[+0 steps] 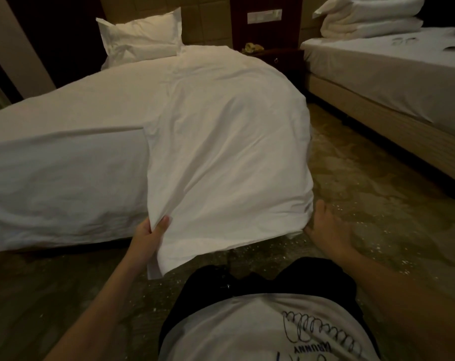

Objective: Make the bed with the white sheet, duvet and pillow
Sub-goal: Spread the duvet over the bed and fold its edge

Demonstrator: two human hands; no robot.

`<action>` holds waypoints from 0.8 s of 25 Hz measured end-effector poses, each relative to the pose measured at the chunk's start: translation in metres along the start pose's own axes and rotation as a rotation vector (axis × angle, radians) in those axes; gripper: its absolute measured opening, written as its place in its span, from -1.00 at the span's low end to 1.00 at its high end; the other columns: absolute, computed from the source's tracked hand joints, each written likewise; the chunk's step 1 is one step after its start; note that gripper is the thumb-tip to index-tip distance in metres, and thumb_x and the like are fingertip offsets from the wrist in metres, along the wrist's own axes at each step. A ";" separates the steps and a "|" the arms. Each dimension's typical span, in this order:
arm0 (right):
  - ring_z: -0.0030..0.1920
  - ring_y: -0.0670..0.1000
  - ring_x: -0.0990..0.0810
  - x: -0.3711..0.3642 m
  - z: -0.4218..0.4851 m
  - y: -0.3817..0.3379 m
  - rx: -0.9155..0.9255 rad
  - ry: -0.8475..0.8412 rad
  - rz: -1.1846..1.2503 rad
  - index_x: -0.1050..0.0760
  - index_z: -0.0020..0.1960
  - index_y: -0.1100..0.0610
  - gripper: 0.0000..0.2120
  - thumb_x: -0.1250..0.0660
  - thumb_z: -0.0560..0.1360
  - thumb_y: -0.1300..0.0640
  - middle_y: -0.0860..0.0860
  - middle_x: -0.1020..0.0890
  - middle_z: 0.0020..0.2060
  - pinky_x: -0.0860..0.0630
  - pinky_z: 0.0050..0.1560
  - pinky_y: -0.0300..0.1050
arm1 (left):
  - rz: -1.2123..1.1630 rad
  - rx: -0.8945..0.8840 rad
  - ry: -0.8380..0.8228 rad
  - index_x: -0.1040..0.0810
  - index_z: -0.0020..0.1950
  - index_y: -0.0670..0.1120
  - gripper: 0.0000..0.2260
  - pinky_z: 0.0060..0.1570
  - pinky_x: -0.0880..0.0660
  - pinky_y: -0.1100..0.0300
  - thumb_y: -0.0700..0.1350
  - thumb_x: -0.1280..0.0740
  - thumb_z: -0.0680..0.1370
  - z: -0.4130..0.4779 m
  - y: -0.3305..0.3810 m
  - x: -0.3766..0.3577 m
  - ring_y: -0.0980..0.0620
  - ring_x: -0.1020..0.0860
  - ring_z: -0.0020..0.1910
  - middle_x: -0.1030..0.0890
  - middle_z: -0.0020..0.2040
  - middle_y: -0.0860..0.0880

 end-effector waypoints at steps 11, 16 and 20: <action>-0.50 0.18 -0.47 0.031 -0.031 0.007 0.133 0.341 0.308 -0.45 -0.24 0.31 -0.74 -0.12 0.50 0.17 0.23 -0.52 -0.43 -0.26 -0.46 -0.14 | -0.012 -0.042 0.083 -0.45 0.23 -0.17 -0.78 -0.15 -0.48 0.15 -0.16 -0.21 0.61 -0.007 0.004 0.003 -0.05 -0.55 -0.01 -0.57 0.04 -0.05; -0.58 -0.27 -0.06 0.080 -0.097 0.001 0.340 0.497 0.439 -0.34 -0.39 0.20 -0.67 -0.05 0.52 0.16 -0.22 -0.15 -0.50 -0.22 -0.56 -0.48 | 0.024 -0.207 0.183 -0.49 0.13 -0.11 -0.85 -0.26 -0.50 0.22 -0.12 -0.21 0.61 -0.030 0.041 0.035 0.12 -0.58 -0.17 -0.61 -0.12 0.08; -0.61 -0.06 -0.27 0.029 -0.084 0.010 0.407 0.336 0.272 -0.38 -0.34 0.15 -0.57 -0.01 0.62 -0.01 -0.03 -0.37 -0.55 -0.24 -0.66 -0.24 | 0.278 -0.084 0.138 -0.37 0.38 -0.23 -0.63 -0.01 -0.36 0.09 -0.09 -0.21 0.62 -0.007 0.008 0.035 -0.13 -0.46 0.12 -0.50 0.24 -0.20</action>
Point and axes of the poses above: each hand's wrist, its own z-axis towards the middle knuckle, its own x-axis out of the back of the hand, y = z × x, the point moved 6 cm from there along z, towards the middle knuckle
